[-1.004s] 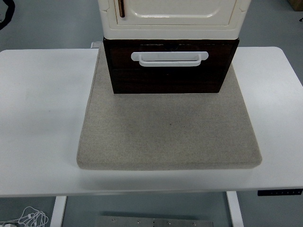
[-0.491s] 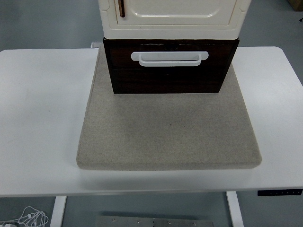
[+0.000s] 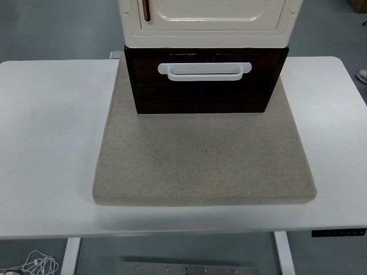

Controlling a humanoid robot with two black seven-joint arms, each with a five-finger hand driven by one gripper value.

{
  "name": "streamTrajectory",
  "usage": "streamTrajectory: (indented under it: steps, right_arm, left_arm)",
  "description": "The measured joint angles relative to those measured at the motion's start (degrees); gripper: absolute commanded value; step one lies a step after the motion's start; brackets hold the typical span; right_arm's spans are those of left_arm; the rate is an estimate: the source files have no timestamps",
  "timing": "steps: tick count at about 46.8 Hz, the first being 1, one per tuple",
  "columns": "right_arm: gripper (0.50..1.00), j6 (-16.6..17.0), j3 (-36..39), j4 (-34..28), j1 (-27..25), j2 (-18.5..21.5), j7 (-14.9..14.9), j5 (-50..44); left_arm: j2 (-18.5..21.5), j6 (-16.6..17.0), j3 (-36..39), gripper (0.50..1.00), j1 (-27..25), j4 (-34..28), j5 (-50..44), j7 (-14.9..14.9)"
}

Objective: Open the drawer under the combination cabinet

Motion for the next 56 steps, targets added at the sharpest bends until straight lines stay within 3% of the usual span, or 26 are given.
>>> streamTrajectory:
  steps: [9,33,48,56]
  right_arm:
    - [0.926,0.00,0.00,0.00,0.00,0.00,0.00,0.00]
    - [0.926,0.00,0.00,0.00,0.00,0.00,-0.01,0.00]
    - [0.926,0.00,0.00,0.00,0.00,0.00,0.00,0.00]
    - [0.926,0.00,0.00,0.00,-0.01,0.00,0.00,0.00]
  left_arm:
    - [-0.04,0.04,4.99,1.000,-2.91,-8.42,0.02,0.06]
    - [0.25,-1.29,25.65,1.000,-6.37,-21.03,2.76,0.40]
    - [2.13,-7.05,38.96,1.000,-9.50,-24.21,12.81,4.46]
    - [4.07,-10.55,43.84,1.000,-11.01,-26.25,13.29,9.71]
